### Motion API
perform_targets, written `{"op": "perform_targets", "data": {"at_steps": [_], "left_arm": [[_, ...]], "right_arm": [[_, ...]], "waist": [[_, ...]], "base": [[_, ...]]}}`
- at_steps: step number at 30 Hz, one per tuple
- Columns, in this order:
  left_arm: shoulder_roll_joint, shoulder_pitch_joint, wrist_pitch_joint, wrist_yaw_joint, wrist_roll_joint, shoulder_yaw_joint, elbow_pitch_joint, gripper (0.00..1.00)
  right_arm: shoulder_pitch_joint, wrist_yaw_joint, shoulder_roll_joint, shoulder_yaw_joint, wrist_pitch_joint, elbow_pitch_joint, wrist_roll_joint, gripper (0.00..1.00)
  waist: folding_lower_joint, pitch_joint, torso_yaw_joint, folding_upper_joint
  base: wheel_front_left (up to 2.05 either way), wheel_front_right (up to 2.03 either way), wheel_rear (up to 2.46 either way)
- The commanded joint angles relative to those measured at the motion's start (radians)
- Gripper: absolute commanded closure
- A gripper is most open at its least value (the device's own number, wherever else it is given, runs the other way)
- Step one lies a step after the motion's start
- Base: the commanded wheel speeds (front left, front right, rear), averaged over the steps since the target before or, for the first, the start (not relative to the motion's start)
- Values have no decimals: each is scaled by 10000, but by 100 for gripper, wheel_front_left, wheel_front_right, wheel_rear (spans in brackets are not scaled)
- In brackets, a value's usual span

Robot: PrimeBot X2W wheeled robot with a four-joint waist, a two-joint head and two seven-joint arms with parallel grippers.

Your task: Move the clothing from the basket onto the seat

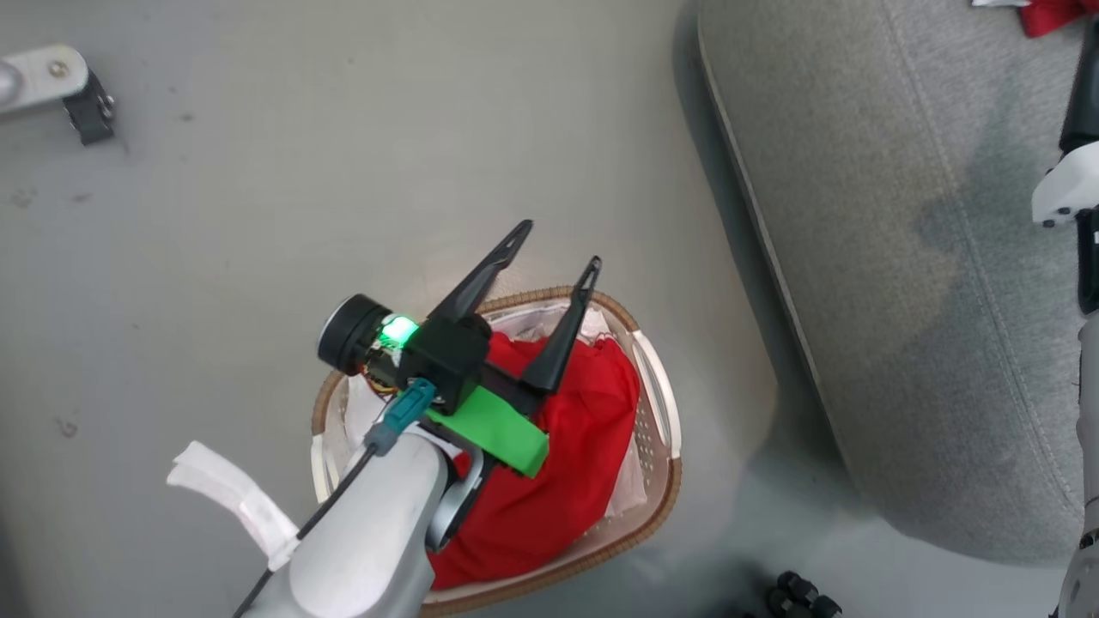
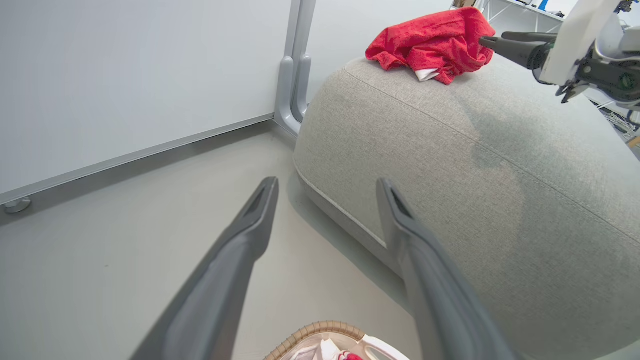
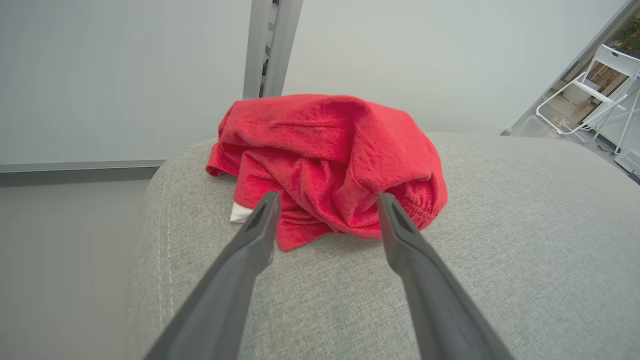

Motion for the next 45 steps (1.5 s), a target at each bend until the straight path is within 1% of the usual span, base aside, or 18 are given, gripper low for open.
{"op": "perform_targets", "data": {"at_steps": [1, 4, 9, 14, 19, 22, 26, 30, 33, 39, 45], "left_arm": [[-27, 287, -7, -25, -77, 185, -2, 0], [-111, 653, -7, -24, -177, 653, -38, 0], [-223, 1438, -5, 10, -253, 1745, -132, 0], [-254, 2121, -5, 46, -129, 2771, -192, 0], [-307, 2828, -7, 182, -202, 3803, -293, 0], [-321, 3239, -5, 311, -328, 4262, -374, 0], [-326, 3808, -5, 527, -518, 4559, -497, 0], [-321, 4362, -5, 686, -720, 4847, -611, 0], [-321, 4704, -7, 758, -773, 4979, -713, 0], [-320, 5417, -5, 969, -1002, 5043, -912, 0], [-321, 5672, -5, 1054, -966, 5110, -977, 0]], "right_arm": [[212, -10, -104, 153, -20, 27, 2, 0], [402, -10, -155, 543, -20, 44, 68, 0], [703, -10, -104, 1289, -20, -46, 328, 0], [1101, -12, 130, 2010, -20, -336, 678, 0], [1803, -10, 720, 2725, -20, -774, 1176, 0], [2353, -10, 1080, 3054, -20, -1054, 1406, 0], [3173, -10, 1440, 3514, -20, -1509, 1446, 0], [4105, -10, 1650, 3677, -19, -2054, 1859, 0], [4650, -10, 1690, 3932, -20, -2440, 2313, 0], [5854, -10, 1682, 4026, -20, -2935, 2906, 0], [6444, -10, 1685, 4078, -20, -3042, 2900, 0]], "waist": [[-1, -1112, 269, 0], [-1, -1804, 543, 0], [-1, -2919, 1032, 0], [-1, -3690, 1462, 0], [-1, -4338, 1801, 0], [-1, -4642, 1924, 0], [-1, -4981, 2043, 0], [-1, -5224, 2055, 0], [-1, -5351, 2058, 0], [-1, -5679, 1984, 0], [-1, -5792, 1900, 0]], "base": [[0, 0, 0], [0, 0, 0], [0, 0, 0], [0, 0, 0], [0, 0, 0], [0, 0, 0], [0, 0, 0], [0, 0, 0], [0, 0, 0], [0, 0, 0], [0, 0, 0]]}}
